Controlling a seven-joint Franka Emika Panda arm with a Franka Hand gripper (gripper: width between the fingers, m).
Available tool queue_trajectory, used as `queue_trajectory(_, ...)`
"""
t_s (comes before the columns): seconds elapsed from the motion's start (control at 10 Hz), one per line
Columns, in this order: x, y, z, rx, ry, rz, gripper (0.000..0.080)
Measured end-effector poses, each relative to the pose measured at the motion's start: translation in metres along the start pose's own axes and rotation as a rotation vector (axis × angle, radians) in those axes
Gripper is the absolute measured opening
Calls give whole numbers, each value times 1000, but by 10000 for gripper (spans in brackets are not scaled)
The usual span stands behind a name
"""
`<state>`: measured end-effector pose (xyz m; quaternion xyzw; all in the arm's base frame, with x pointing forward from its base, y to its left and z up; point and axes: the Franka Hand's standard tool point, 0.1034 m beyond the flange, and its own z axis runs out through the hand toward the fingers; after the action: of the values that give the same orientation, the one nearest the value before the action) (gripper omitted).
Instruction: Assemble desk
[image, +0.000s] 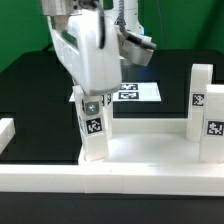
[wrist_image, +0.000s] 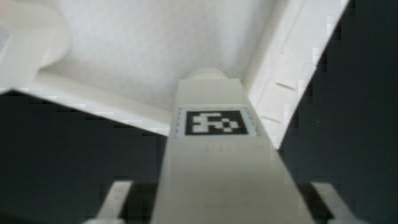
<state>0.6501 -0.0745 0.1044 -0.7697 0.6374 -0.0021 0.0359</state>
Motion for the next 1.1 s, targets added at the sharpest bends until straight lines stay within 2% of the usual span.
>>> queue_trajectory(0.2,-1,0,0,-2,-1,100,290)
queue_trajectory(0.4,0,0,0,-2,0,43,305)
queue_trajectory(0.5,0,0,0,-1,0,11,483)
queue_trajectory(0.6,0,0,0,-1,0,-15,593)
queue_trajectory(0.7,-1,0,0,-3,1,-129,593)
queue_trajectory(0.8,-3,0,0,-6,3,-250,640)
queue_trajectory(1.1,-9,-2,-1,-7,6,-590,648)
